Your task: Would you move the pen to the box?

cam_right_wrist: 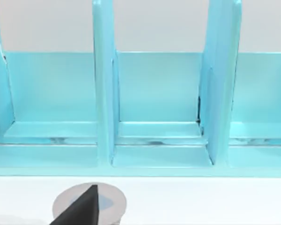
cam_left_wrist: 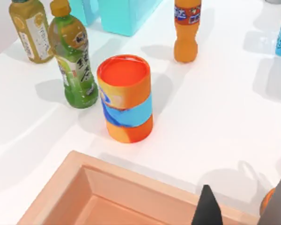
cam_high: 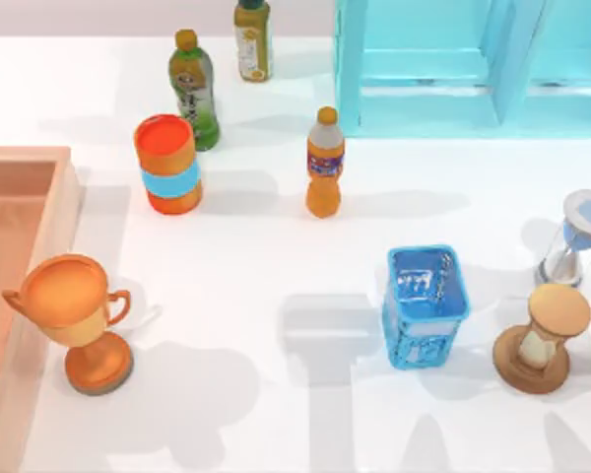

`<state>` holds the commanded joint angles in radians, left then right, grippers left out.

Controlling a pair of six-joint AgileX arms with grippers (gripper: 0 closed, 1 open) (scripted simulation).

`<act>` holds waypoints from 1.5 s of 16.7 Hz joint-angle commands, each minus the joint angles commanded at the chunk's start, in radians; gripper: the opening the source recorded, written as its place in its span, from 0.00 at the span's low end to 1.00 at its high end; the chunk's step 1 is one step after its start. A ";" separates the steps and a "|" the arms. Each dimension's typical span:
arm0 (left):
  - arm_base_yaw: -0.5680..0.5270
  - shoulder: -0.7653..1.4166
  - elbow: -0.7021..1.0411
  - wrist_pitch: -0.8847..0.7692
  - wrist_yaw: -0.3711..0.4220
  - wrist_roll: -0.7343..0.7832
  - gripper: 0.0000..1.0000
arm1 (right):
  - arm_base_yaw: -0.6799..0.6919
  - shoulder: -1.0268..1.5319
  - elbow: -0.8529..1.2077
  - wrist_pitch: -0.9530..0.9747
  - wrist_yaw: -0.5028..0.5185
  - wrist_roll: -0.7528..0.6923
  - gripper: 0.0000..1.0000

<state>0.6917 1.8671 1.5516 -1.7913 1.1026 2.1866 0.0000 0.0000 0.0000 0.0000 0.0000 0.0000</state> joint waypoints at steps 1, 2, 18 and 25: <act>-0.006 0.041 0.049 0.028 -0.002 0.000 0.00 | 0.000 0.000 0.000 0.000 0.000 0.000 1.00; -0.007 0.040 0.047 0.030 -0.002 -0.002 0.00 | 0.000 0.000 0.000 0.000 0.000 0.000 1.00; -0.095 -0.031 -0.214 0.365 0.038 -0.195 0.00 | 0.000 0.000 0.000 0.000 0.000 0.000 1.00; -0.106 -0.038 -0.246 0.404 0.045 -0.217 0.08 | 0.000 0.000 0.000 0.000 0.000 0.000 1.00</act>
<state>0.5859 1.8293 1.3053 -1.3870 1.1478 1.9698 0.0000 0.0000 0.0000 0.0000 0.0000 0.0000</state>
